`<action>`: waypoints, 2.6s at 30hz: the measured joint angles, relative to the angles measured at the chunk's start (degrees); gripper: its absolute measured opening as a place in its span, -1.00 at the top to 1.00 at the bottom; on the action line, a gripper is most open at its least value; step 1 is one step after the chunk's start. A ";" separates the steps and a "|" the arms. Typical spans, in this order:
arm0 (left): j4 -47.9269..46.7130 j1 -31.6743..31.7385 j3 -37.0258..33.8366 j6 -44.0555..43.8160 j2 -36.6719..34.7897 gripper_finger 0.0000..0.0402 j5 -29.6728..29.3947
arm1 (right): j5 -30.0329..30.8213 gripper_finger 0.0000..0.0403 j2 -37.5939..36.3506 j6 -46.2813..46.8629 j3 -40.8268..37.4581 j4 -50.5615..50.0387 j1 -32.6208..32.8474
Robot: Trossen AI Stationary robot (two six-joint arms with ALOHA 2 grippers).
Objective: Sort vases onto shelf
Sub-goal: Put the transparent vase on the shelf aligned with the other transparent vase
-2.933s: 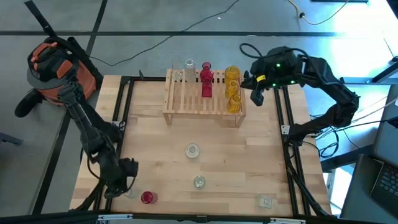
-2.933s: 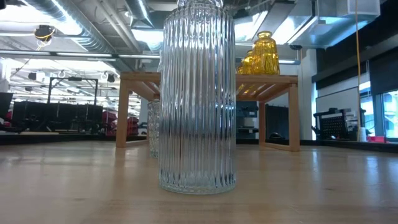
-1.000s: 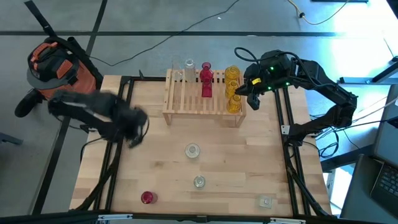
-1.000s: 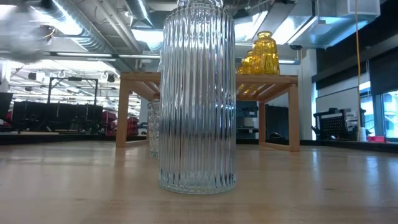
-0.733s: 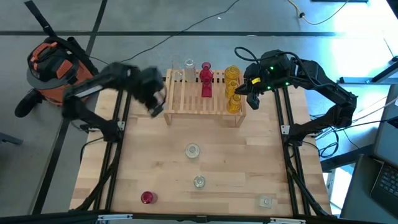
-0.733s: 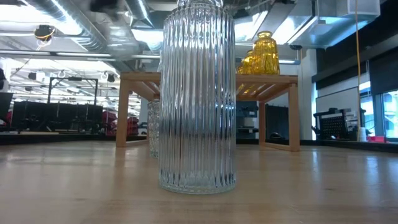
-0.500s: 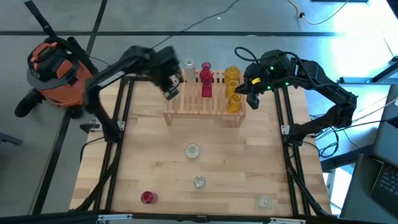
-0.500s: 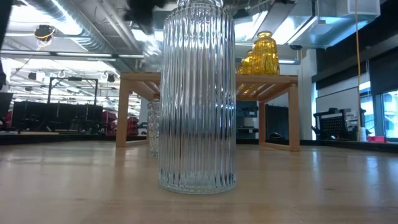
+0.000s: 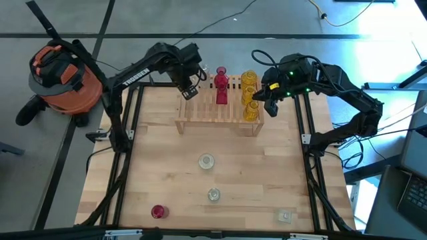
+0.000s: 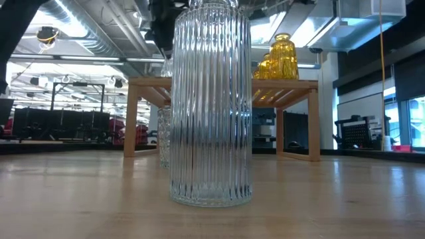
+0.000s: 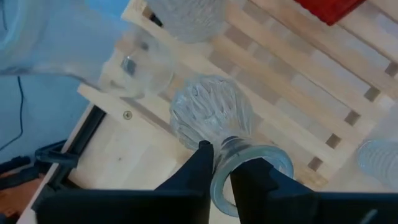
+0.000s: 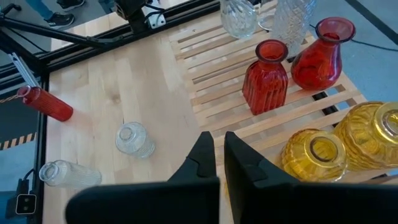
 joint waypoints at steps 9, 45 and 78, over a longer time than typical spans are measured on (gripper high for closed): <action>0.15 0.51 0.00 1.44 -0.44 0.72 0.58 | 1.42 1.00 0.00 -0.32 0.00 0.27 -0.02; 0.15 1.08 9.03 0.15 -0.93 0.70 -3.94 | 1.41 1.00 0.02 -0.39 0.00 0.27 -0.02; 11.75 -21.37 -52.00 -31.76 -54.39 0.70 0.64 | -14.54 1.00 17.82 -6.69 0.00 23.60 25.99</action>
